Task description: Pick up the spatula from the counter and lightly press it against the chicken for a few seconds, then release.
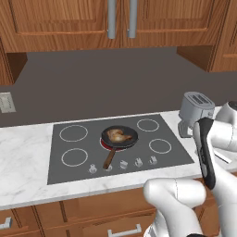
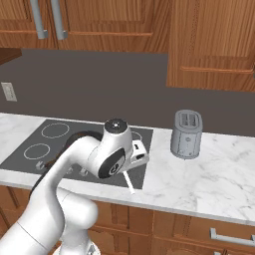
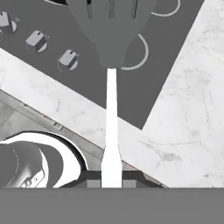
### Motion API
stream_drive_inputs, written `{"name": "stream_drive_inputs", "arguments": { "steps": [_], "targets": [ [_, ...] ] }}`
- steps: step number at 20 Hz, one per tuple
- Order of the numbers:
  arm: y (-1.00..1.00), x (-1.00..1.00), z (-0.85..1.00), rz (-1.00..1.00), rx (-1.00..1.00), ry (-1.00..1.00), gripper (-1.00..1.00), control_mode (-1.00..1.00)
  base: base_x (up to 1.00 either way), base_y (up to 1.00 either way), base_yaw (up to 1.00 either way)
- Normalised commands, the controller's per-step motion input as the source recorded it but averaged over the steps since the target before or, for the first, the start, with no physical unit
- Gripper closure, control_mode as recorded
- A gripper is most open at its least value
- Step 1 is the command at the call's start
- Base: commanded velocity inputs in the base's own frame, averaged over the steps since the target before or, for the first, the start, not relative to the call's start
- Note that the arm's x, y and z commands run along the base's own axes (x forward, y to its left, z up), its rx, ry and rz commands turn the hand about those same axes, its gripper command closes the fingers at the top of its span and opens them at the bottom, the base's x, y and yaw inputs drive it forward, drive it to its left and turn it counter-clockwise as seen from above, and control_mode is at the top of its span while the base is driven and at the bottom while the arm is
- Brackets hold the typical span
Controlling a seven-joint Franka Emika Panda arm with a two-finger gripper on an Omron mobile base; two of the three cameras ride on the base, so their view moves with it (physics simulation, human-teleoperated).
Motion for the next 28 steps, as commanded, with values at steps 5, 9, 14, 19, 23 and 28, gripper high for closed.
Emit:
{"name": "stream_drive_inputs", "arguments": {
  "steps": [5,9,14,19,23,28],
  "targets": [
    [0.30,0.04,0.13,0.11,0.00,0.00,1.00,-1.00,0.00,0.00,0.00],
    [0.35,0.01,0.10,0.07,-0.01,0.00,1.00,-1.00,0.00,0.00,0.00],
    [0.43,0.05,0.01,0.03,-0.02,0.00,1.00,-1.00,0.00,0.00,0.00],
    [0.38,0.13,0.00,0.00,-0.03,0.00,1.00,-1.00,0.00,0.00,0.00],
    [0.22,0.17,0.00,0.00,-0.07,0.03,1.00,-1.00,0.00,0.00,0.00],
    [0.07,0.22,0.01,0.02,-0.06,0.04,1.00,-1.00,0.00,0.00,0.00]
  ]
}}
